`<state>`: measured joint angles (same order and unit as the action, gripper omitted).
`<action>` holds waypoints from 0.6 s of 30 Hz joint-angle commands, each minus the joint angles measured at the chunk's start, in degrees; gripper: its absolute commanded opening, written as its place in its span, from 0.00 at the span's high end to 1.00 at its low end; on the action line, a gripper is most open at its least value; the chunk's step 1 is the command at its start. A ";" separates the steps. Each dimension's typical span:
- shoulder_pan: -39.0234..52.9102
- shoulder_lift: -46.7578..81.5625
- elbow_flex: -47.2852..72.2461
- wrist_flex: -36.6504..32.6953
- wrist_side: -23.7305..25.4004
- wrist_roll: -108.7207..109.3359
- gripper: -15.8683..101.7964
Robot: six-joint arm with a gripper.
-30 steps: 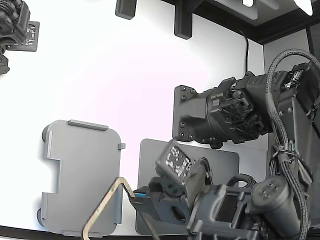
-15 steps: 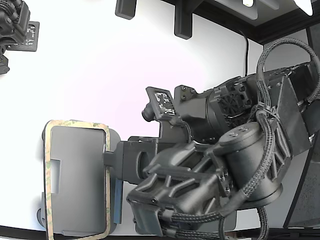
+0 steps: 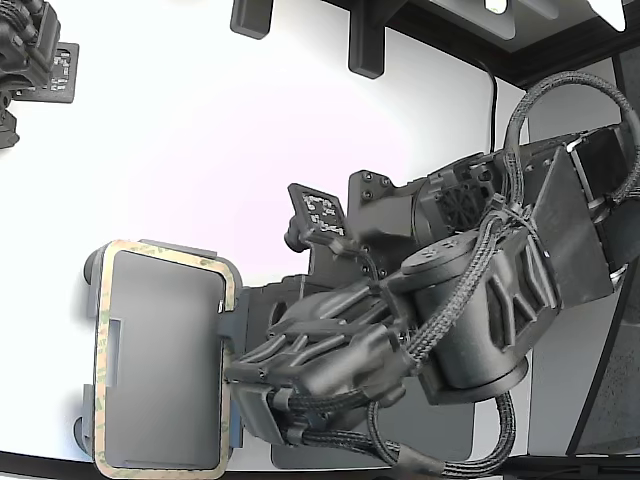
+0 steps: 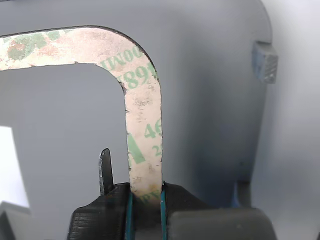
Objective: Move top rectangular frame to the holder.
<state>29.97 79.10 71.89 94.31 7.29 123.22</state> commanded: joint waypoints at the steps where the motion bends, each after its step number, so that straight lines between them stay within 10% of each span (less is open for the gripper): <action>1: -1.05 0.97 -0.62 0.62 -0.62 -0.44 0.97; 18: -1.58 -0.53 1.32 0.62 -0.88 -2.29 0.97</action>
<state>29.27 77.17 74.44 94.31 6.50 121.03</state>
